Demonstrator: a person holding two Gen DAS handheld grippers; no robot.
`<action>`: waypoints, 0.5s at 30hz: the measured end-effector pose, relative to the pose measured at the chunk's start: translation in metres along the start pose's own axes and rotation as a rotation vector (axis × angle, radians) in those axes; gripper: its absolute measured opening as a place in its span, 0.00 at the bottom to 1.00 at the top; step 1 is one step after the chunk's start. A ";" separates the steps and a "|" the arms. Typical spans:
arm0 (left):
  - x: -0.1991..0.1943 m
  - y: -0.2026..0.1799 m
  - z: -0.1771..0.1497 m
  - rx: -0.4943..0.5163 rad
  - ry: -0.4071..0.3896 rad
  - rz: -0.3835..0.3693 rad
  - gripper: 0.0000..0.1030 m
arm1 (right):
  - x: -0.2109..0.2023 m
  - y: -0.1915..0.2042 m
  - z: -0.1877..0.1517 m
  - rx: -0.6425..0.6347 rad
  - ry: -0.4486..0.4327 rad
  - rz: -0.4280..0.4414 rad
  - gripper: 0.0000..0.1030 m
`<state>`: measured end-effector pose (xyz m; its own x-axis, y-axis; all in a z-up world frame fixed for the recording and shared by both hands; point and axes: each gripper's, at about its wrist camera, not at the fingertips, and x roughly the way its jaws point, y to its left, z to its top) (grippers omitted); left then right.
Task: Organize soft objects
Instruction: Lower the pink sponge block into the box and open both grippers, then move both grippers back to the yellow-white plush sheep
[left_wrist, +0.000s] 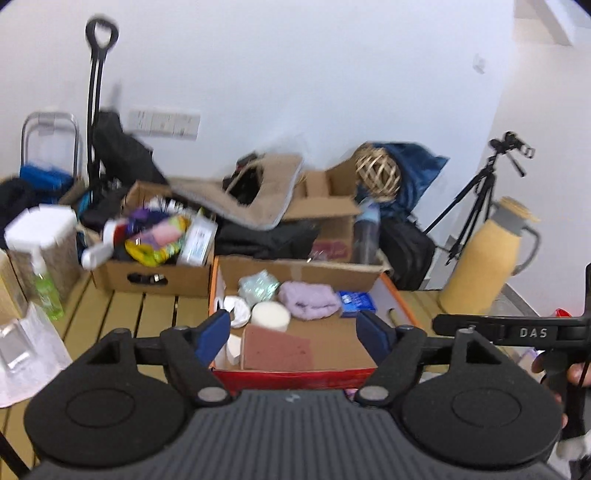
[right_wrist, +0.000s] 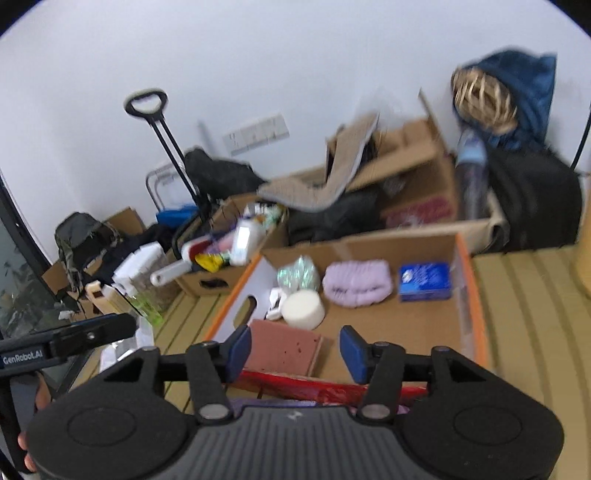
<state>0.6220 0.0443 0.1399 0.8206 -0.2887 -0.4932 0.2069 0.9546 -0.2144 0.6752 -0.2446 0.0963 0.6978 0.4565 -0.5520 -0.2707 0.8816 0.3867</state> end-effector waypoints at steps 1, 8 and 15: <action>-0.010 -0.006 0.000 0.004 -0.008 -0.001 0.76 | -0.015 0.001 -0.001 -0.009 -0.013 -0.006 0.53; -0.075 -0.044 -0.028 0.069 -0.106 0.039 0.80 | -0.095 0.018 -0.020 -0.031 -0.086 -0.013 0.58; -0.151 -0.056 -0.131 0.140 -0.224 0.062 0.88 | -0.164 0.041 -0.103 -0.166 -0.213 -0.024 0.67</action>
<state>0.4173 0.0250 0.1159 0.9282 -0.2203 -0.2998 0.2113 0.9754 -0.0628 0.4814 -0.2710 0.1261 0.8243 0.4151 -0.3850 -0.3450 0.9075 0.2396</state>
